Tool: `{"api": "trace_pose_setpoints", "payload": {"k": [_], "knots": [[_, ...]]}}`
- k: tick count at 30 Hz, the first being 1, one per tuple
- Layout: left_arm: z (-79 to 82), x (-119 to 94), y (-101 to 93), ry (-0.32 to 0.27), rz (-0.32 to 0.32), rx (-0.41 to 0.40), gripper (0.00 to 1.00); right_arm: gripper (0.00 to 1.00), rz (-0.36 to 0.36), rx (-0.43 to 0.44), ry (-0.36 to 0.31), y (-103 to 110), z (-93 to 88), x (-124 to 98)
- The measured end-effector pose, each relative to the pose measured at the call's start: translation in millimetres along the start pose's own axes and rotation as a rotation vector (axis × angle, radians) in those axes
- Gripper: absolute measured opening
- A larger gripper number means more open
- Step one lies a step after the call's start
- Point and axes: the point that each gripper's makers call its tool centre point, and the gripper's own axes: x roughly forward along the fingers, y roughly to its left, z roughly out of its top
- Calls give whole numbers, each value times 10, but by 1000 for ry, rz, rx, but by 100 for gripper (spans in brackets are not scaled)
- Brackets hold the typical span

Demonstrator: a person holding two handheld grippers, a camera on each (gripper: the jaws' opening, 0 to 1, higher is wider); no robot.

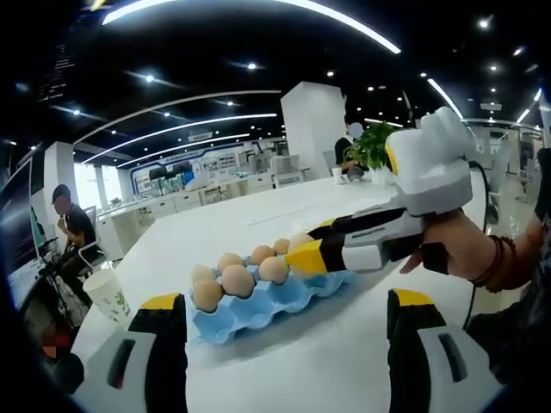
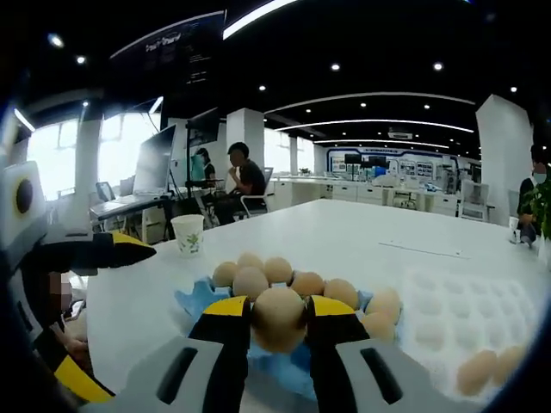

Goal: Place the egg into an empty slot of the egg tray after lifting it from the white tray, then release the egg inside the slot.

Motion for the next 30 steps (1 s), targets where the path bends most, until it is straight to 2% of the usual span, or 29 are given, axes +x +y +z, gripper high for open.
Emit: {"api": "trace_pose_setpoints", "payload": {"k": [7,18,26,30], "knots": [[-20,-8,35,7,3,1,99,27,39,-2,23,101,-55,108],[-29,7,78,13,4,6,99,27,109,-10,15,304,11,276],[-60,-8,110,20,6,9,99,27,186,-42,-9,553,79,397],[-74,-8,120,24,6,3,99,27,194,-64,-3,619,75,463]]}}
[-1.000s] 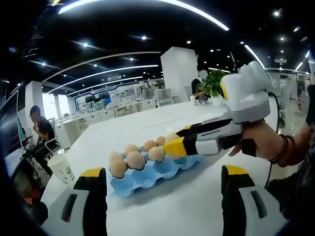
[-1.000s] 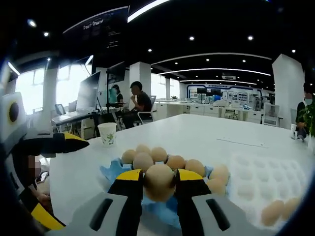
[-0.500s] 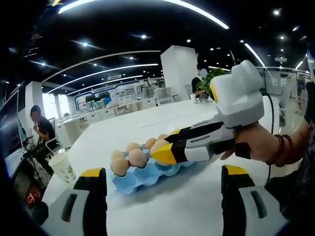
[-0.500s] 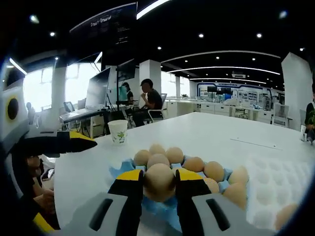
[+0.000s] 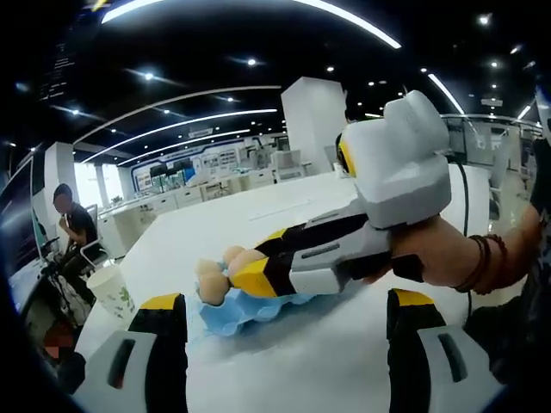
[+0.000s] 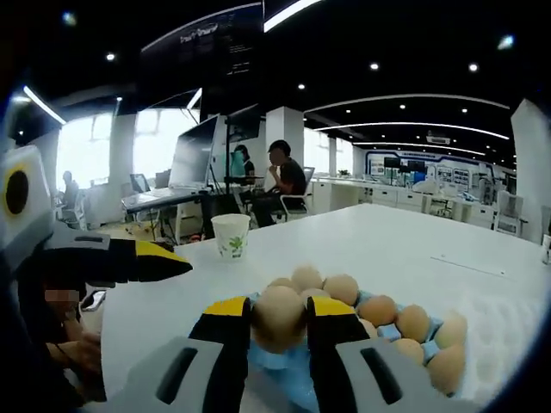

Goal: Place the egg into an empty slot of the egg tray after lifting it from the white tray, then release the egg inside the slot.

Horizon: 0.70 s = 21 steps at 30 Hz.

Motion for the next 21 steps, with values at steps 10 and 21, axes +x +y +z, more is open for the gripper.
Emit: {"api": "trace_pose_setpoints", "payload": {"k": [10,21], "knots": [[-22,-32,71,4,8,-12,99,27,57,-27,-6,143,16,145],[-68,-31,123,16,14,-14,99,27,108,-63,34,281,-52,331]]}}
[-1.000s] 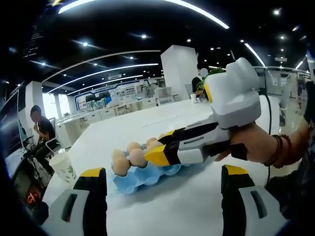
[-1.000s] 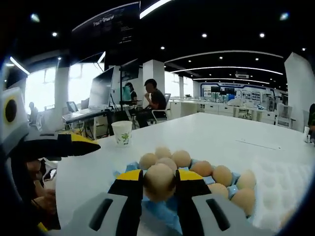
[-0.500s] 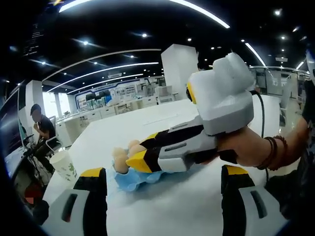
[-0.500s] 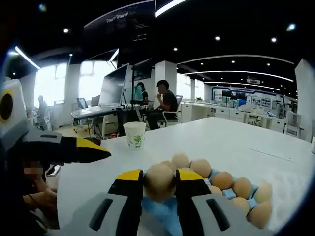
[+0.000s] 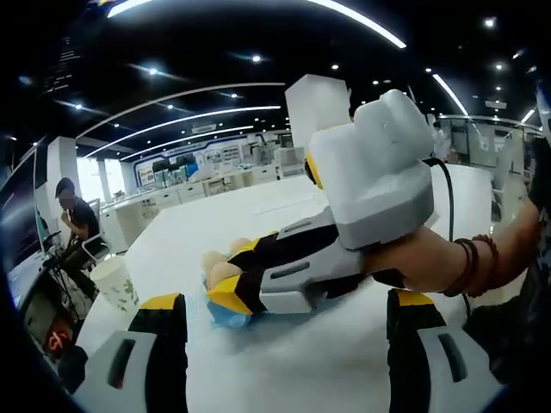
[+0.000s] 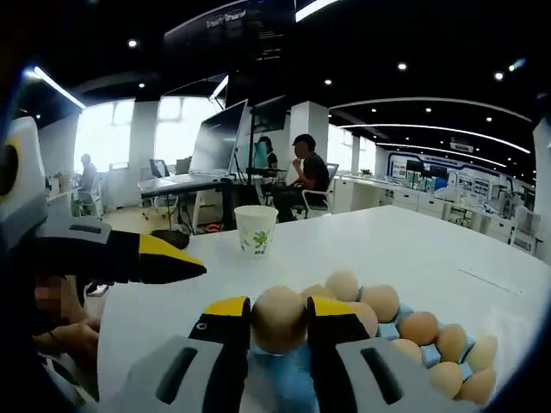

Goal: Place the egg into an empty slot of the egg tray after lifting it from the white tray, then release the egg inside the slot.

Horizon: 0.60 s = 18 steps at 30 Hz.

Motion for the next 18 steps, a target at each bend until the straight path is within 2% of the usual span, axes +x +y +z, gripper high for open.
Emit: {"api": "trace_pose_setpoints", "payload": {"k": [12,13,18], "knots": [[-20,-25,66,2,7,-4,99,27,45,-22,61,61,-226,131],[-26,-26,72,6,9,1,99,27,42,-33,44,56,-203,127],[-24,-24,82,-2,9,-7,99,28,50,-23,50,53,-203,128]]}}
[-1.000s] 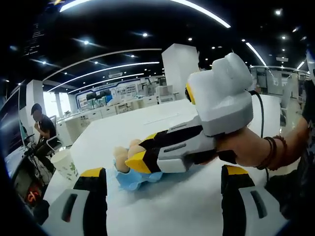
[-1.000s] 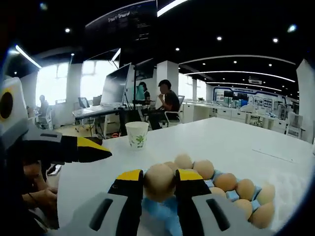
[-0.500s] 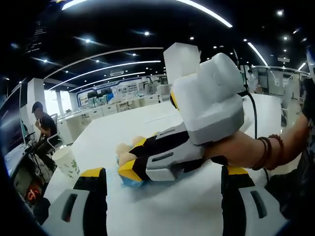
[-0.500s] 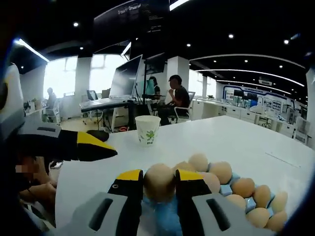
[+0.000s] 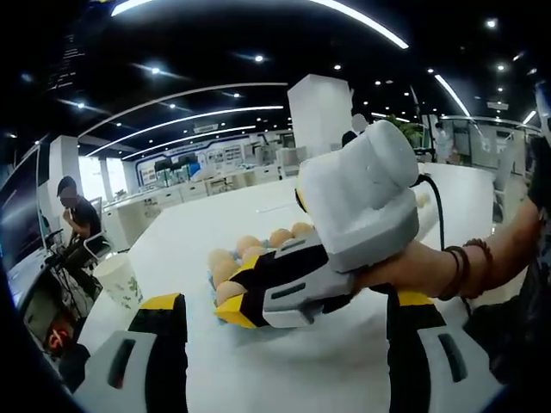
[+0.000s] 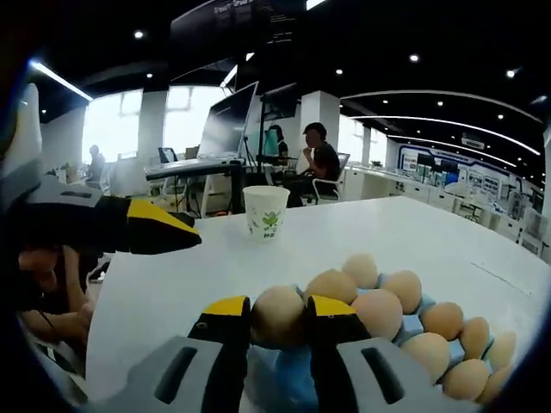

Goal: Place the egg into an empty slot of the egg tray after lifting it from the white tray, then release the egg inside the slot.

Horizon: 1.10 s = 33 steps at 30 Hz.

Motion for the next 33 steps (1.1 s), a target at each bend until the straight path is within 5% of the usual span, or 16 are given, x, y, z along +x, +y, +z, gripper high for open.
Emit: {"api": "trace_pose_setpoints", "payload": {"k": [8,20,33], "knots": [[-30,6,-14,8,0,-2,99,31,-11,-28,-15,-26,24,-20],[-39,13,-20,10,3,-5,99,49,-72,-1,-96,-227,199,-297],[-28,35,-68,7,-6,-6,99,57,-98,21,-71,-302,202,-485]]}}
